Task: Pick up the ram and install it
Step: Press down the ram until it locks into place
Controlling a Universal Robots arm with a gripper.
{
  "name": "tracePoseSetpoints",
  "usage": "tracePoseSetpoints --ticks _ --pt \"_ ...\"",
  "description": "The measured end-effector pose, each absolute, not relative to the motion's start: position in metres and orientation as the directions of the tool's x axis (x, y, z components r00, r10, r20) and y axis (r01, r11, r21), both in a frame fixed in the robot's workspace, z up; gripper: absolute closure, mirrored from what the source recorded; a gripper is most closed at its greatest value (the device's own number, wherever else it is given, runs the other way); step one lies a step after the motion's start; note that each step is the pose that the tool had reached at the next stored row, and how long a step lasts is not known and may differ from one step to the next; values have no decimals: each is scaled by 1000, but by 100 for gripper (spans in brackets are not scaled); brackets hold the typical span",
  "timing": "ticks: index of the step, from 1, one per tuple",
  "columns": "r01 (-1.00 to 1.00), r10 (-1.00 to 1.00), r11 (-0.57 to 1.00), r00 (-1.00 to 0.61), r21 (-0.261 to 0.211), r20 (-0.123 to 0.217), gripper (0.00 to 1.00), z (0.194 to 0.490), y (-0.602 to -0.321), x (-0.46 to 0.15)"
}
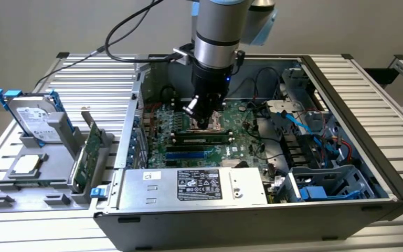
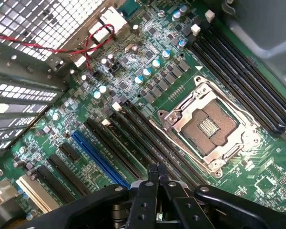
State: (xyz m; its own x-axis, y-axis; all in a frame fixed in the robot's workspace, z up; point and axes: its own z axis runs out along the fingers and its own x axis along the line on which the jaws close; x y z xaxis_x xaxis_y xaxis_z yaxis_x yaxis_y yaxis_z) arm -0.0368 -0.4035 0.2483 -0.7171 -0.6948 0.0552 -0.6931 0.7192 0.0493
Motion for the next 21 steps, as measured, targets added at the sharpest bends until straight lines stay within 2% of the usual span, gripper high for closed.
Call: tracePoseSetpoints --ticks 21 --pt "-438 -440 898 -897 44 48 89 247 -403 -37"
